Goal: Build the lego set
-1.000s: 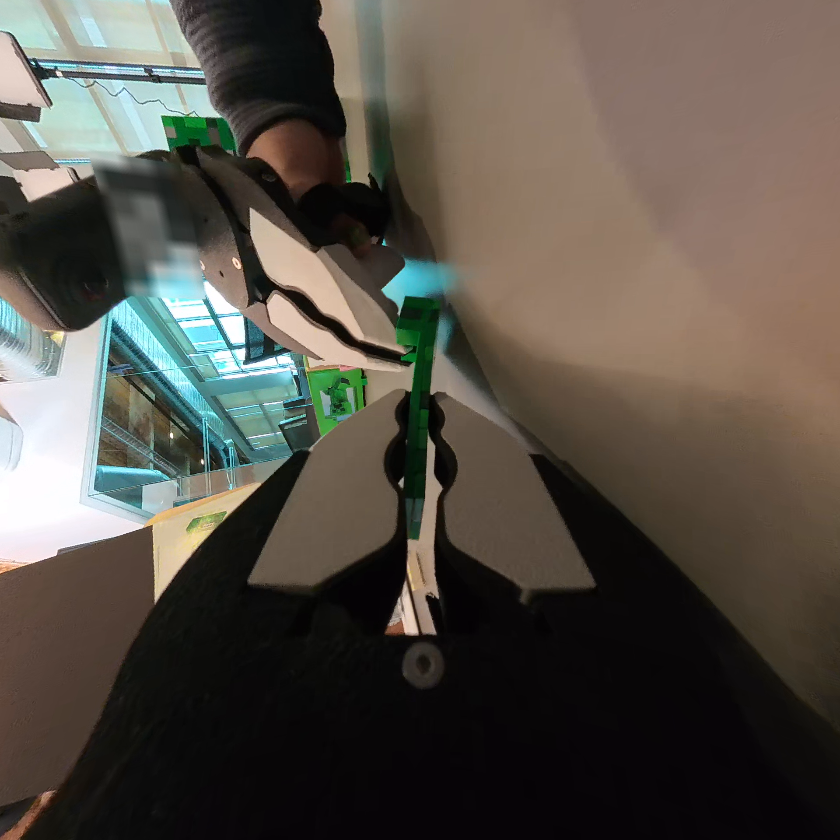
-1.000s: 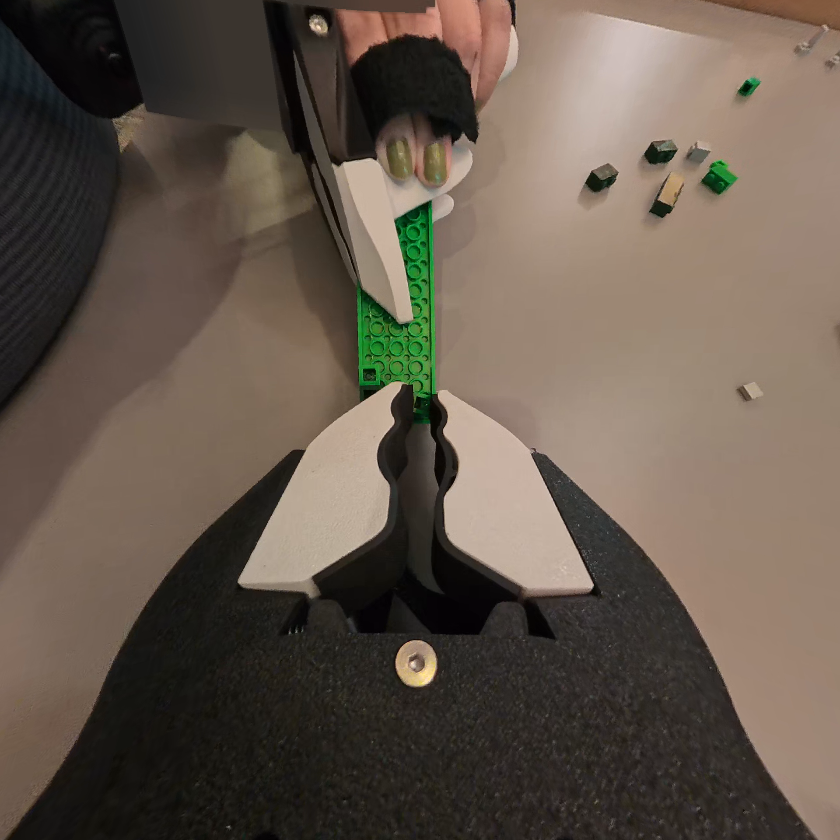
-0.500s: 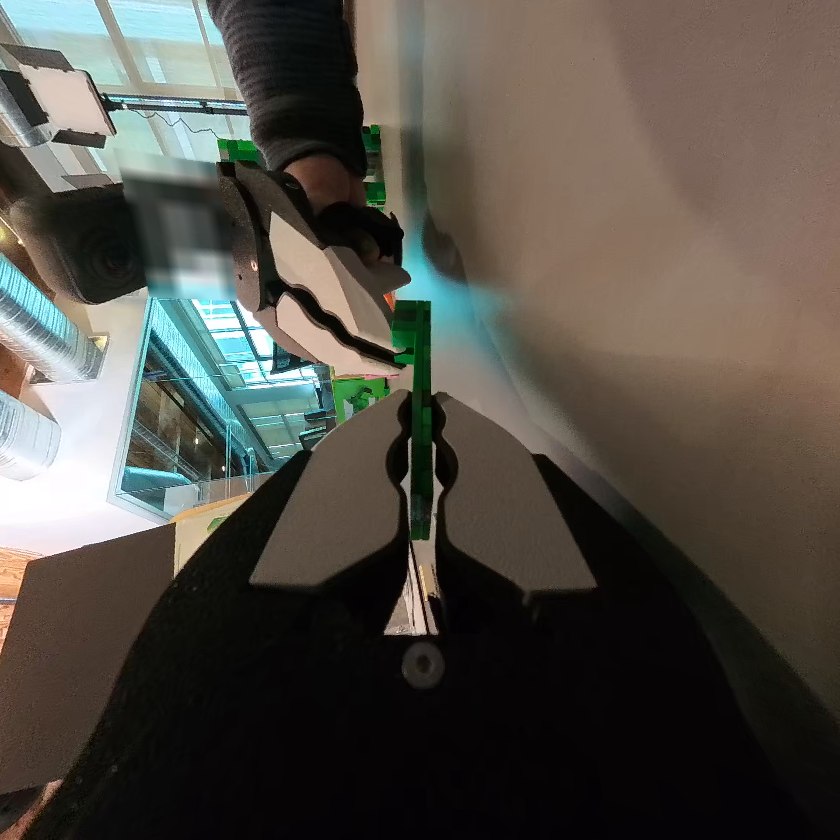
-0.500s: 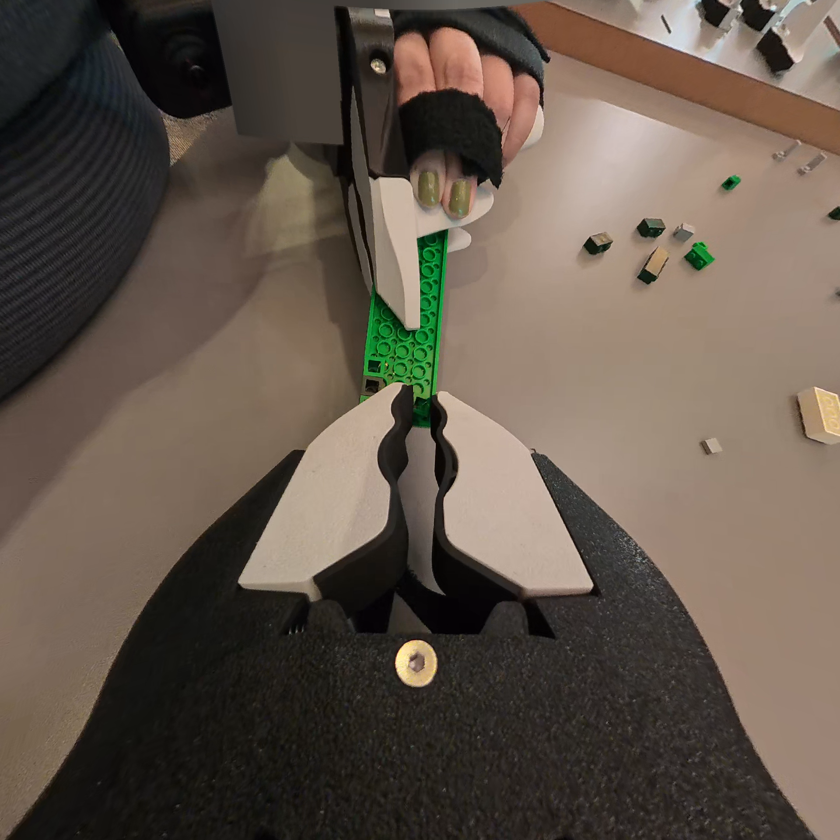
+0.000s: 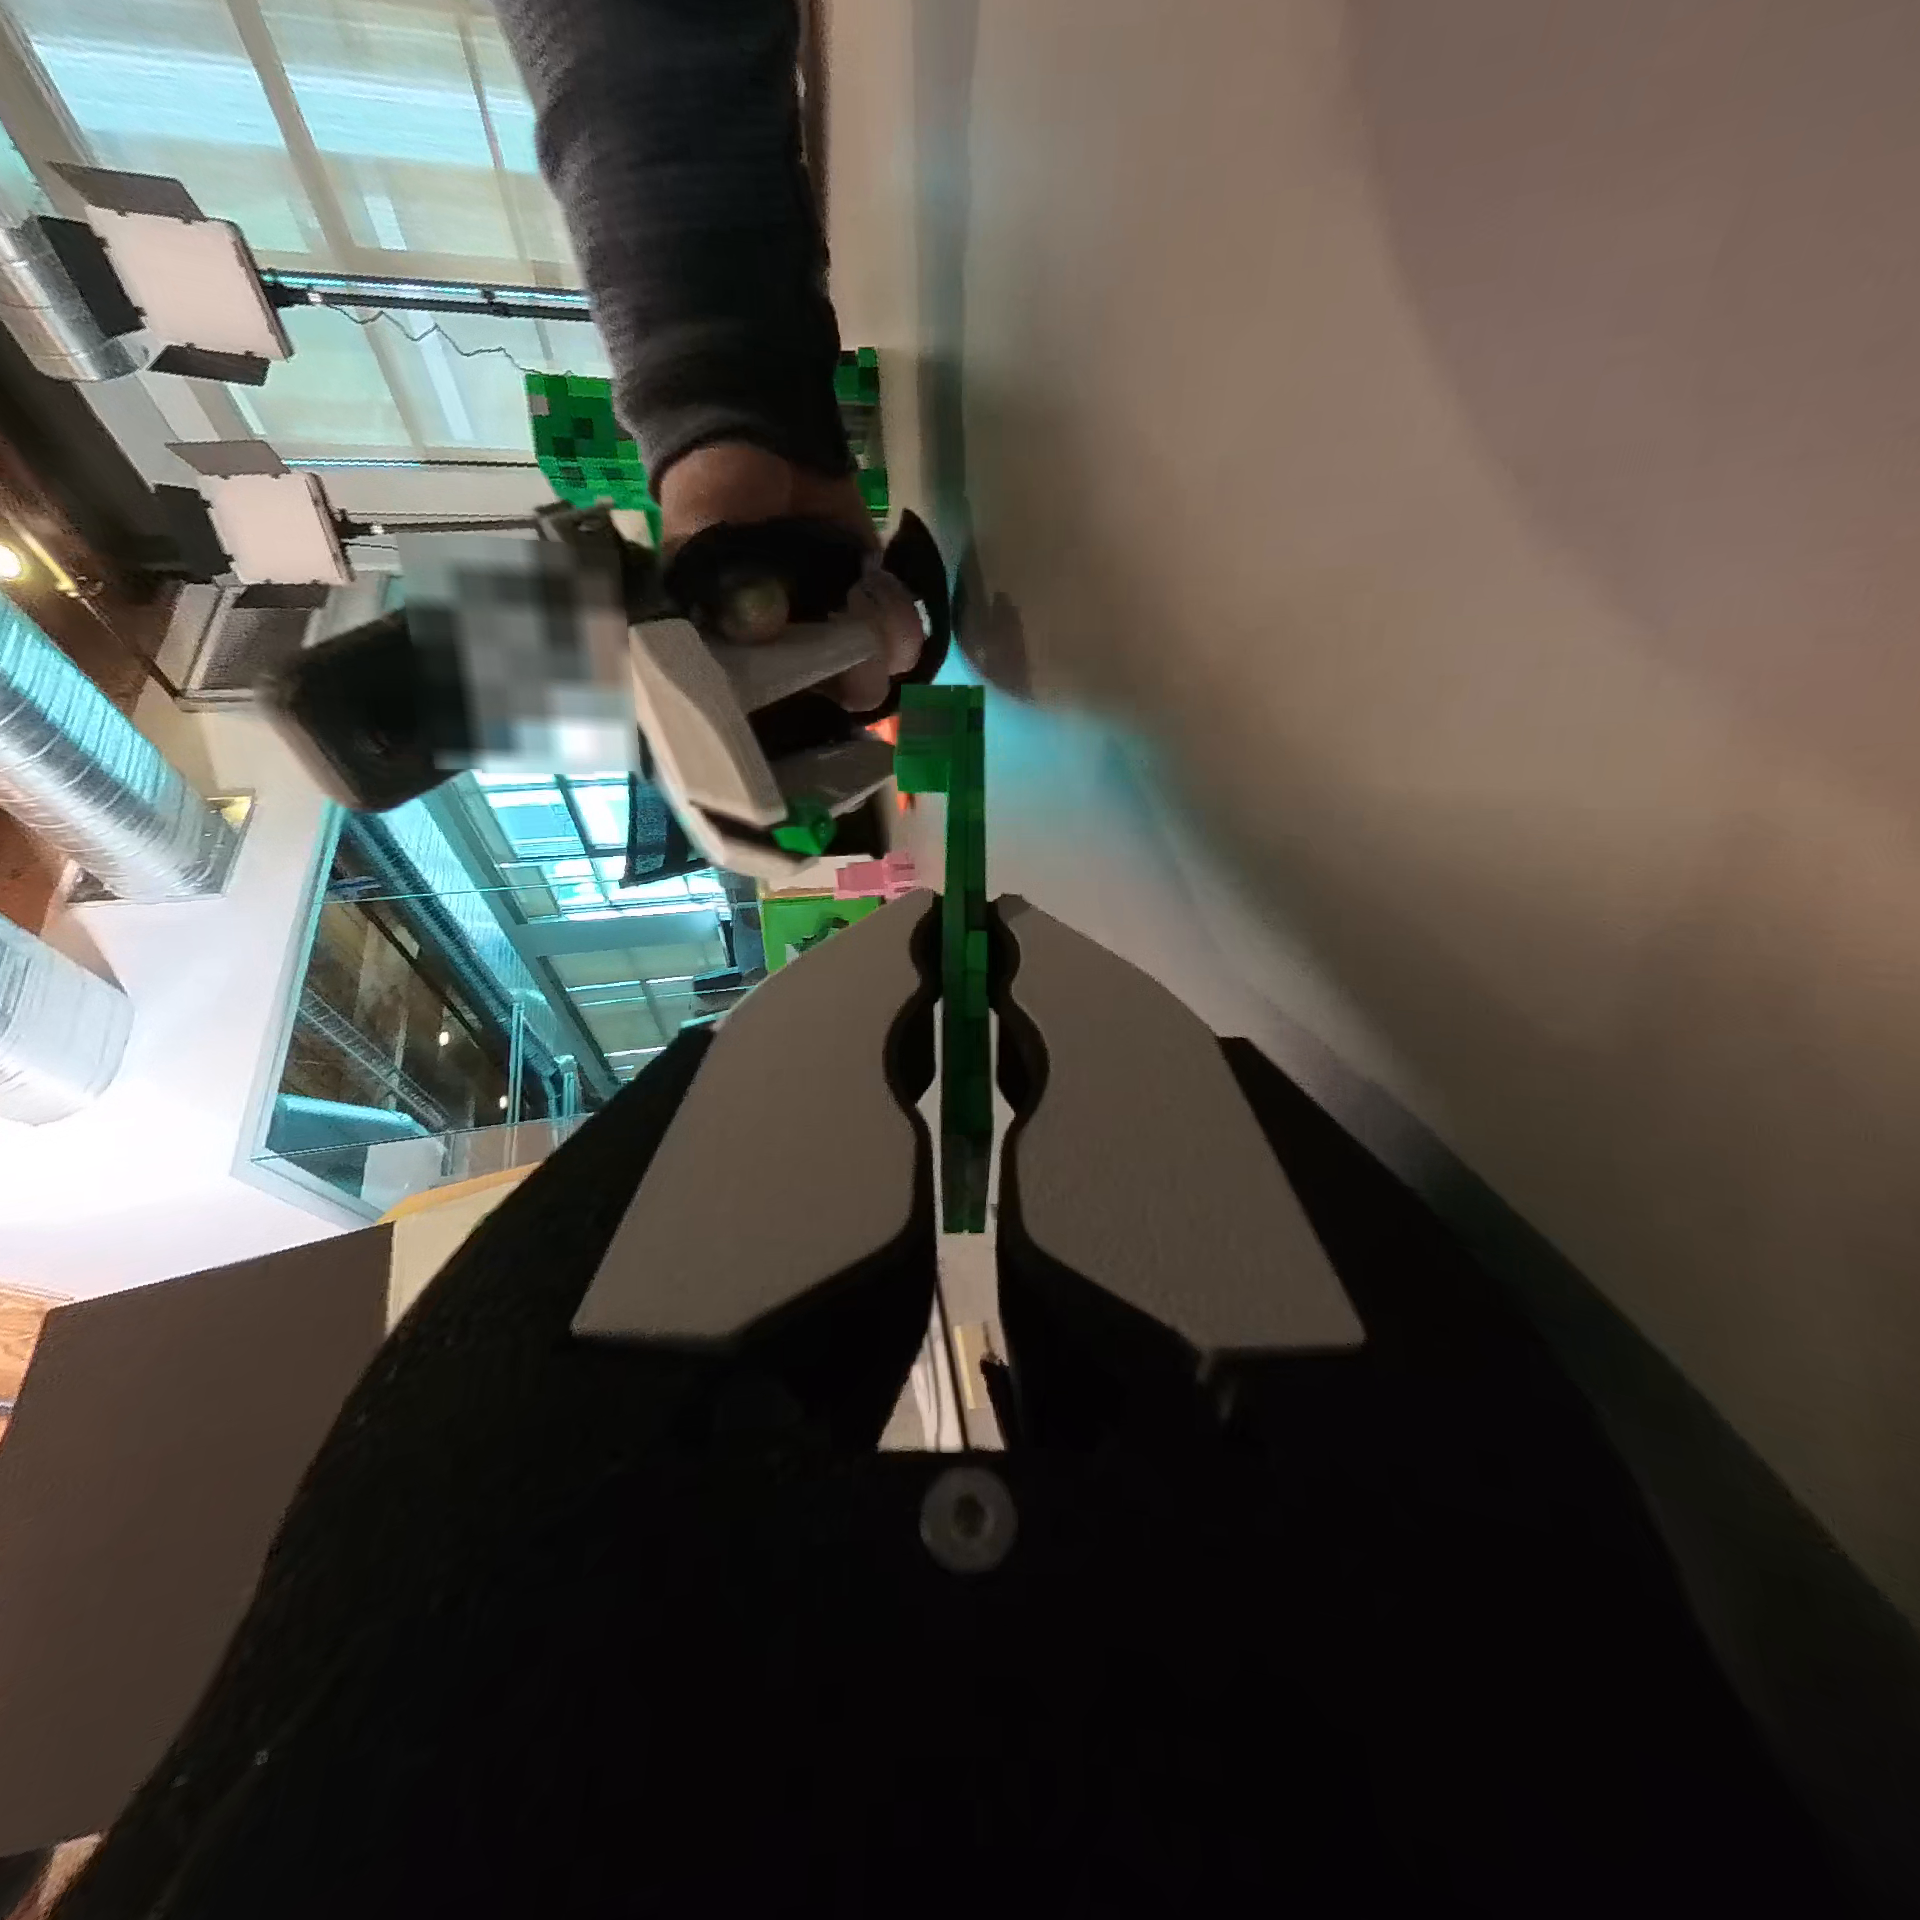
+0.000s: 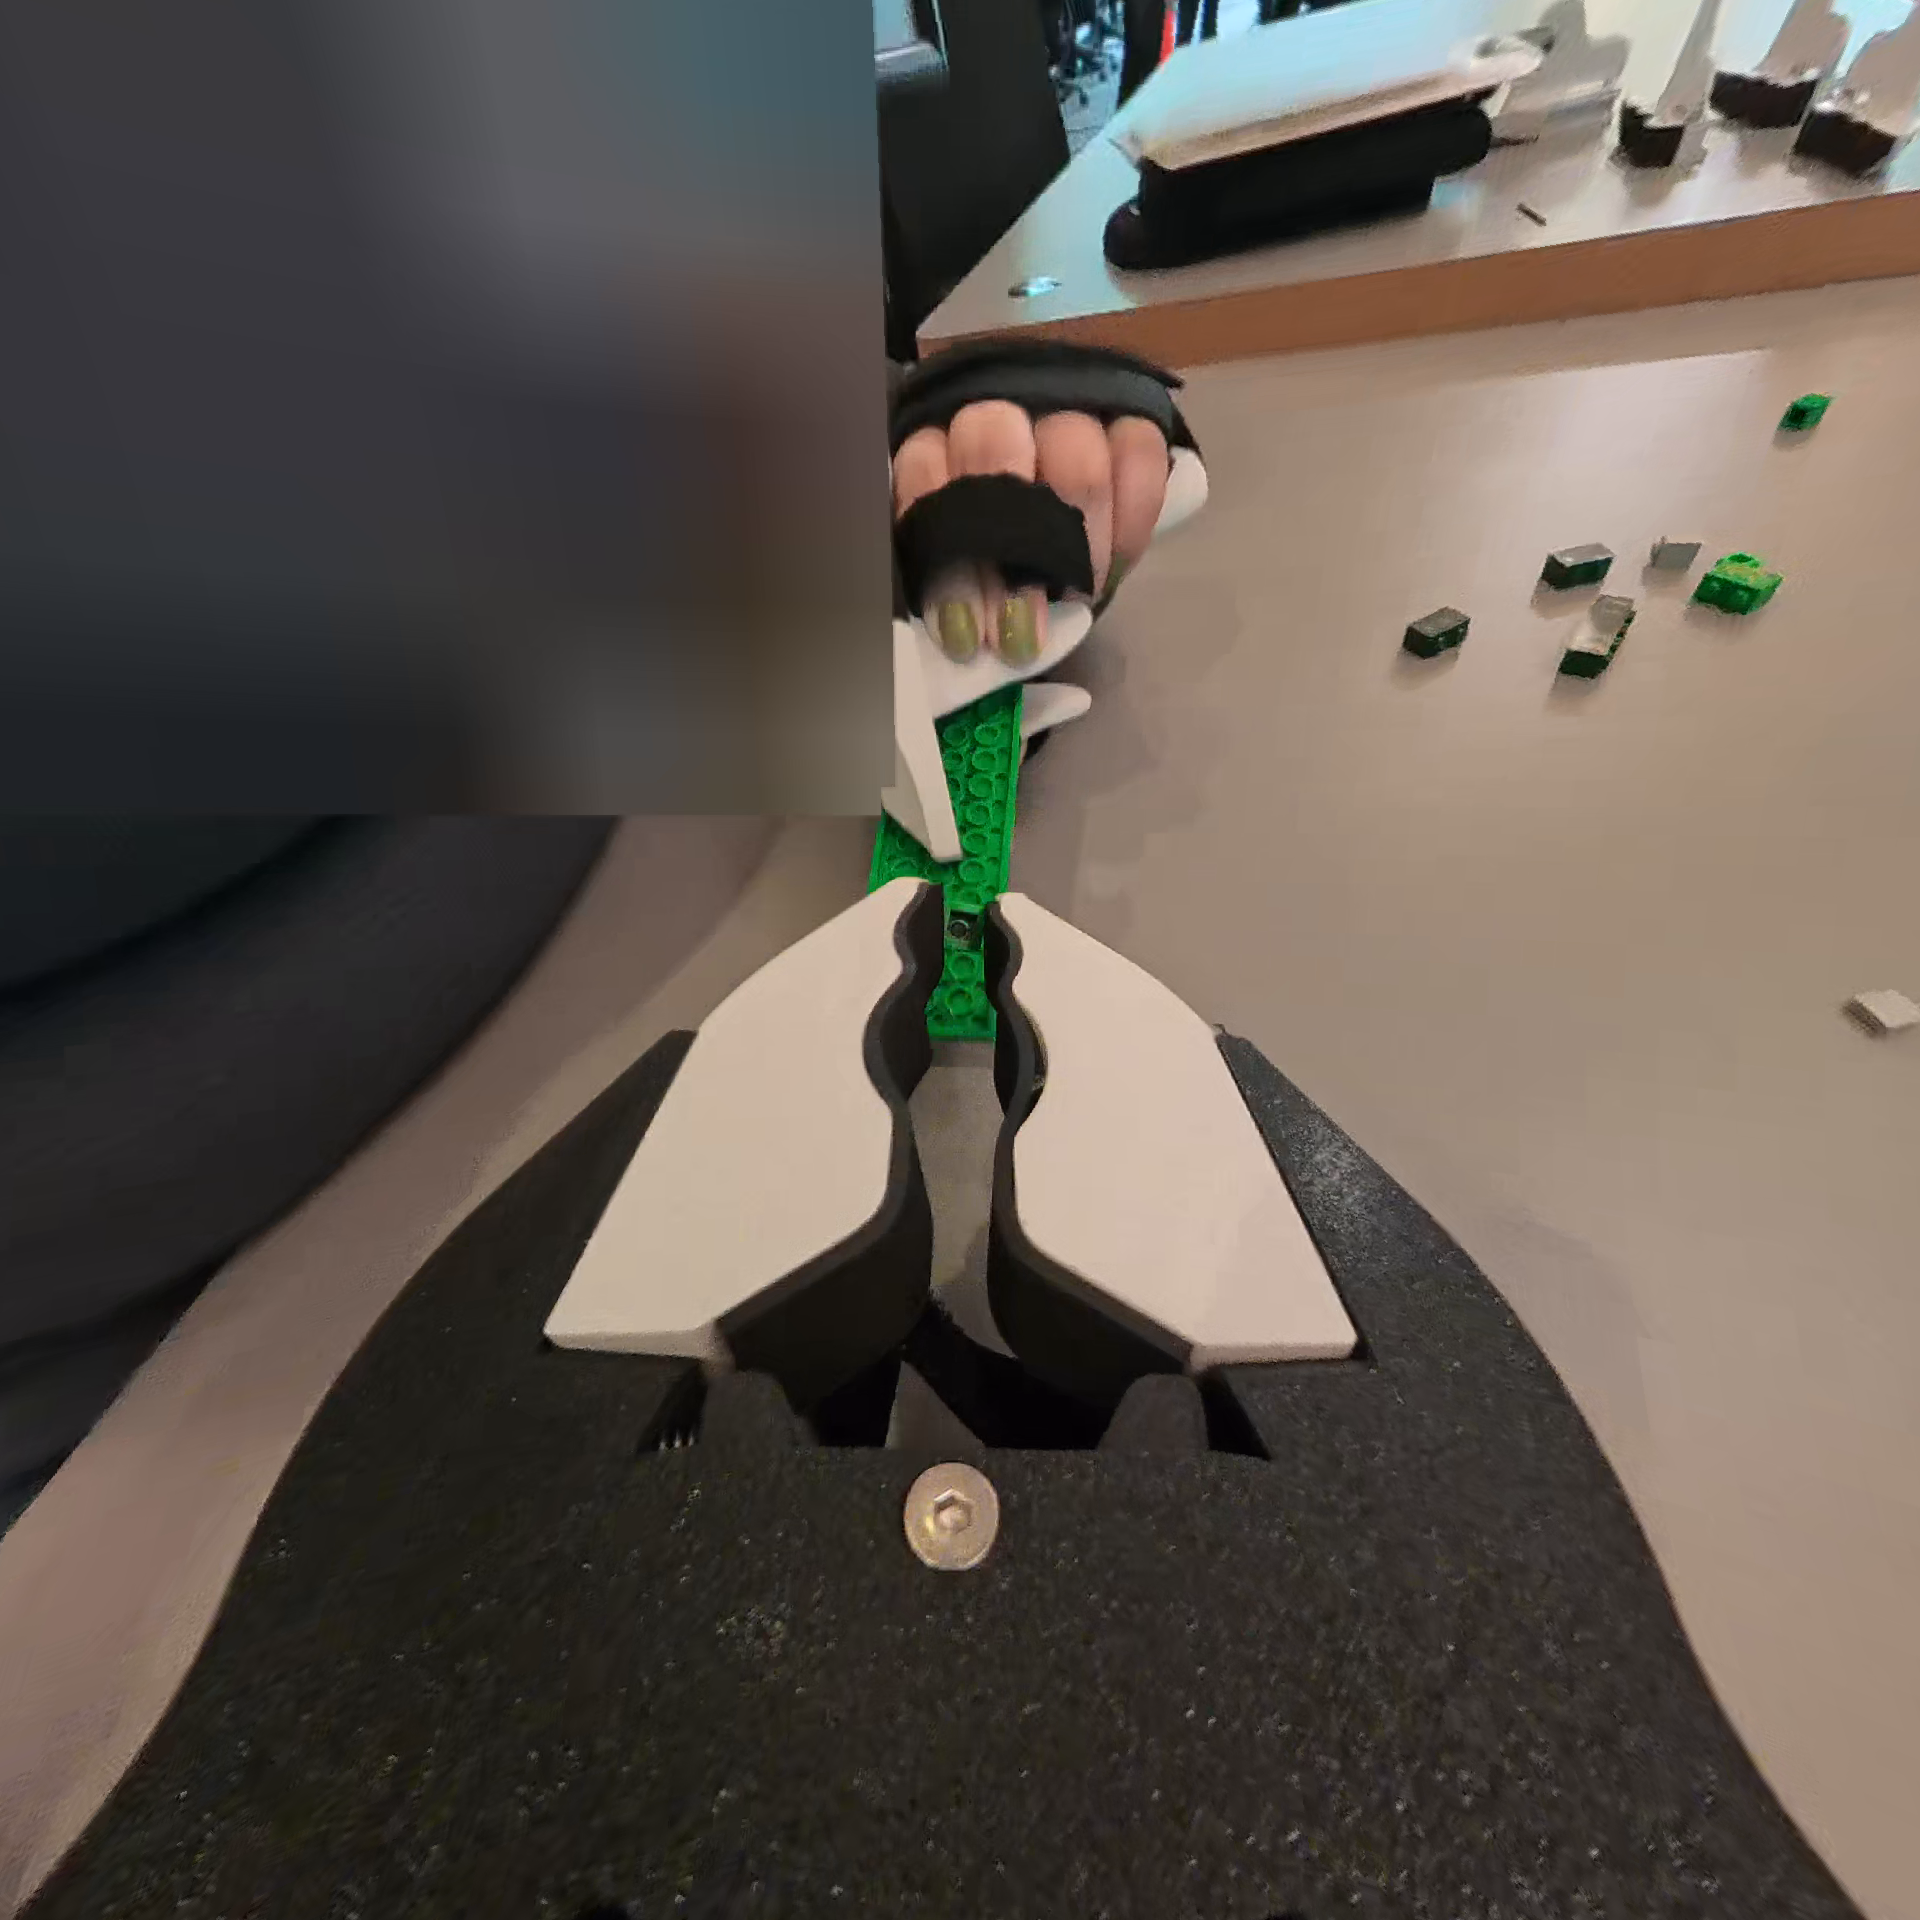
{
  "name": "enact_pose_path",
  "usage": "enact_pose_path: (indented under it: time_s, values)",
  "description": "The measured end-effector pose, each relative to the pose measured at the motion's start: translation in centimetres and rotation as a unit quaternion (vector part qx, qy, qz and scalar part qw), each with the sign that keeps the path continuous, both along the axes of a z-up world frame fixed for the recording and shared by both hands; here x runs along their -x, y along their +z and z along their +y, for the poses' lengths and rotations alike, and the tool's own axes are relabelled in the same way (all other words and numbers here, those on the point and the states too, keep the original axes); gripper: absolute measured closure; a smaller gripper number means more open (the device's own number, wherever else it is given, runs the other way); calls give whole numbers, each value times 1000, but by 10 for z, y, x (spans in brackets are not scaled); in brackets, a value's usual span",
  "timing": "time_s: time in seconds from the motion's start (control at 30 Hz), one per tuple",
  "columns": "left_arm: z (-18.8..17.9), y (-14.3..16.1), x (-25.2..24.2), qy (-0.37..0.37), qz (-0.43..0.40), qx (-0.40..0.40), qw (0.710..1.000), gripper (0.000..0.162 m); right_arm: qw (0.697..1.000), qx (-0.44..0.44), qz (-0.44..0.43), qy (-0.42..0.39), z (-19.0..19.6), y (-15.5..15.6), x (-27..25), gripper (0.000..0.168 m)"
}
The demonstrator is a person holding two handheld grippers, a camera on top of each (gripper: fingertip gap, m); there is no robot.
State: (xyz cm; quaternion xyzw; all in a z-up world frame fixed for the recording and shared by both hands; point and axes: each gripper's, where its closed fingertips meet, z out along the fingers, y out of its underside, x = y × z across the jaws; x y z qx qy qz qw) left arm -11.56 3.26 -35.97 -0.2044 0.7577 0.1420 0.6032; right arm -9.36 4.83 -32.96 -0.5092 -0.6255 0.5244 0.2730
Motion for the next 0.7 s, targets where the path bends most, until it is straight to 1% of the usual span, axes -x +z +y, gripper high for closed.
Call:
enact_pose_path:
  time_s: [0.23, 0.5, 0.7]
  values:
    - [1, 2, 0, 2, -5, 2, 1000, 156, 994, -88, -61, 11, -5, -25, 1, 161]
    - [2, 2, 0, 5, -6, 5, 1000, 156, 982, -161, -95, 19, -3, -26, 2, 161]
    - [3, 2, 1, 8, -6, 6, 1000, 156, 977, -181, -111, 7, -1, -26, 2, 161]
